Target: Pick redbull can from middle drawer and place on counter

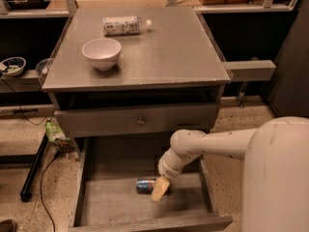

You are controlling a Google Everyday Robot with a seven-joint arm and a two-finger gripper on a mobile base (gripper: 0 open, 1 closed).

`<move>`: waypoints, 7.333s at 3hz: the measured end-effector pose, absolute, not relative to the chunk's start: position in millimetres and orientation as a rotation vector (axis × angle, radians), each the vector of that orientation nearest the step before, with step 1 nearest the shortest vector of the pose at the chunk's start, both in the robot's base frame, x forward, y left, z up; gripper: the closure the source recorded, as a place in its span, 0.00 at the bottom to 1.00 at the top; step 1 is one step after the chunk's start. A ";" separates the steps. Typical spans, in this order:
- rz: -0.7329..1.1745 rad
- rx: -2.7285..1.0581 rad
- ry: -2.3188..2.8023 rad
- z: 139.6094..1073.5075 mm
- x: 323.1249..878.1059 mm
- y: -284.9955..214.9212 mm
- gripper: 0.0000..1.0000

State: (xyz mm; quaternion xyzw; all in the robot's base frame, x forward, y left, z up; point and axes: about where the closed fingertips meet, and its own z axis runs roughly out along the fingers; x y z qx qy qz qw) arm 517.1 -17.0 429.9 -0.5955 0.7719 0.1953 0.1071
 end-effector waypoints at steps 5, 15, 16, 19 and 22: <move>0.759 -1.742 2.281 364.6 494.5 -3.2 0.00; 0.473 -1.895 2.227 514.4 481.5 -6.5 1.00; 0.367 -1.925 2.182 589.8 515.5 -47.5 1.00; 0.117 -1.950 2.149 694.2 593.5 -89.1 1.00; 0.064 -1.885 2.211 730.4 526.8 -125.7 1.00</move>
Offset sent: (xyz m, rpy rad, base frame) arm -0.0039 0.0102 -0.0371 0.0408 0.0706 -0.0044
